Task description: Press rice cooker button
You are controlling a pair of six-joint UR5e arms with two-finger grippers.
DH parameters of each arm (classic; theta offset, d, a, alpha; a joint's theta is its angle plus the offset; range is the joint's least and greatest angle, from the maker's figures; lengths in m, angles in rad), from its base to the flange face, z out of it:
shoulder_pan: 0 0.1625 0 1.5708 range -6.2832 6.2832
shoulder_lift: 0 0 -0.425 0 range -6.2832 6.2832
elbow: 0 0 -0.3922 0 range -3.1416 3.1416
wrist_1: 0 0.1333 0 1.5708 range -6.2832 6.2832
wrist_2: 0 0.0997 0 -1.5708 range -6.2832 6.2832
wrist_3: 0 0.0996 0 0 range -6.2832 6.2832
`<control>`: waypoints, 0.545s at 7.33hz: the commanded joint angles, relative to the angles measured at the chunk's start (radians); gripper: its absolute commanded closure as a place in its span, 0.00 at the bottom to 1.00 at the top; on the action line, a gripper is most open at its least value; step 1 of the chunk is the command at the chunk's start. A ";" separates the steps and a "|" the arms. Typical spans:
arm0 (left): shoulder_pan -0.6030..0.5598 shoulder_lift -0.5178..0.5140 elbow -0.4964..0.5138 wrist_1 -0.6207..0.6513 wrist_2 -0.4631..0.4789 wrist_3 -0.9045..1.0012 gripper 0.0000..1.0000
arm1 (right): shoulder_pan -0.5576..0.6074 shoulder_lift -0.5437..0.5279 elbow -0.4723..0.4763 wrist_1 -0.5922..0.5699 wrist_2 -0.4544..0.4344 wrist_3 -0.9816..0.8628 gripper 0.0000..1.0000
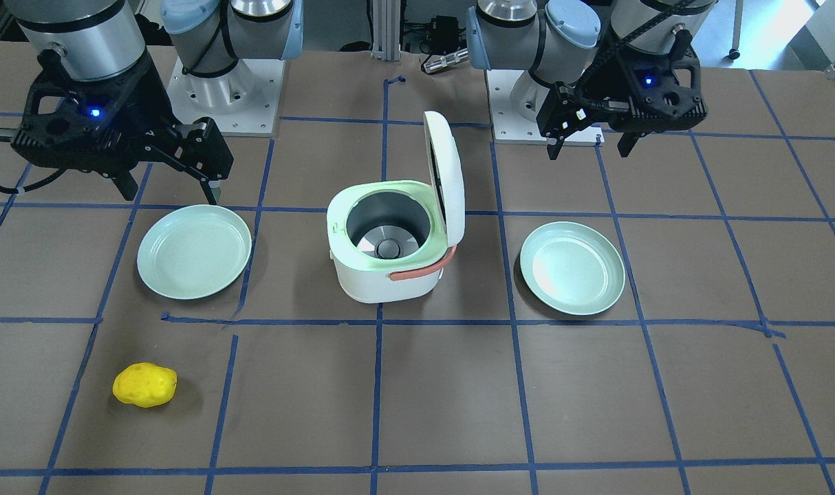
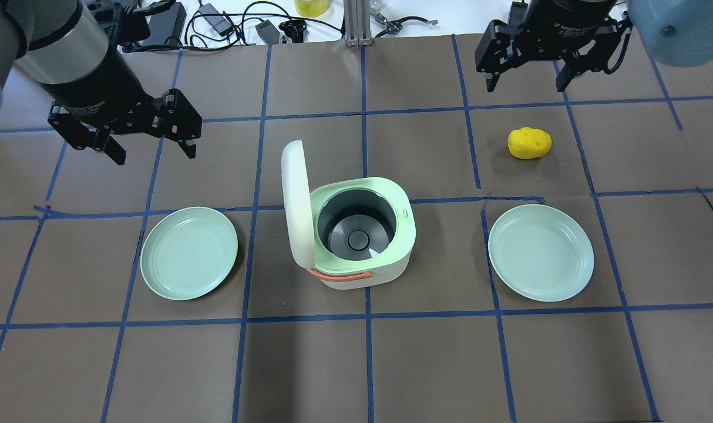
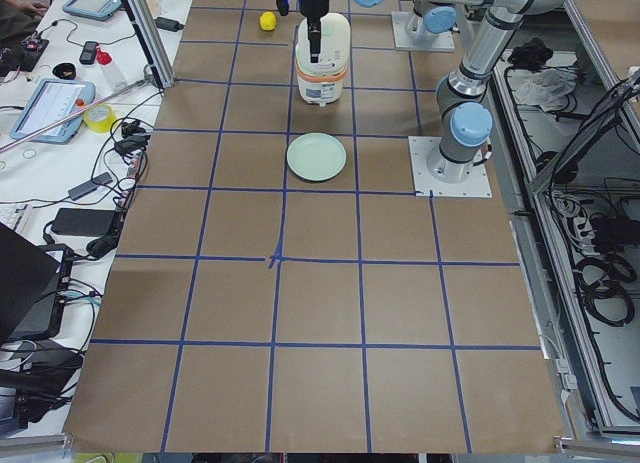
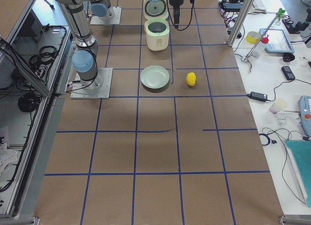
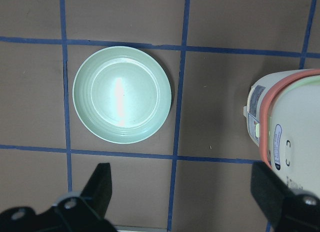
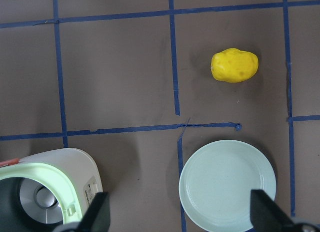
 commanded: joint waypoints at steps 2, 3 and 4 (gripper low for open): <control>0.000 0.000 0.000 0.000 0.000 -0.001 0.00 | -0.001 -0.005 0.000 0.016 -0.003 -0.006 0.00; 0.000 0.000 0.000 0.000 0.000 0.000 0.00 | -0.001 -0.007 0.000 0.017 -0.002 -0.007 0.00; 0.000 0.000 0.000 0.000 0.000 0.000 0.00 | -0.001 -0.007 0.000 0.016 -0.002 -0.006 0.00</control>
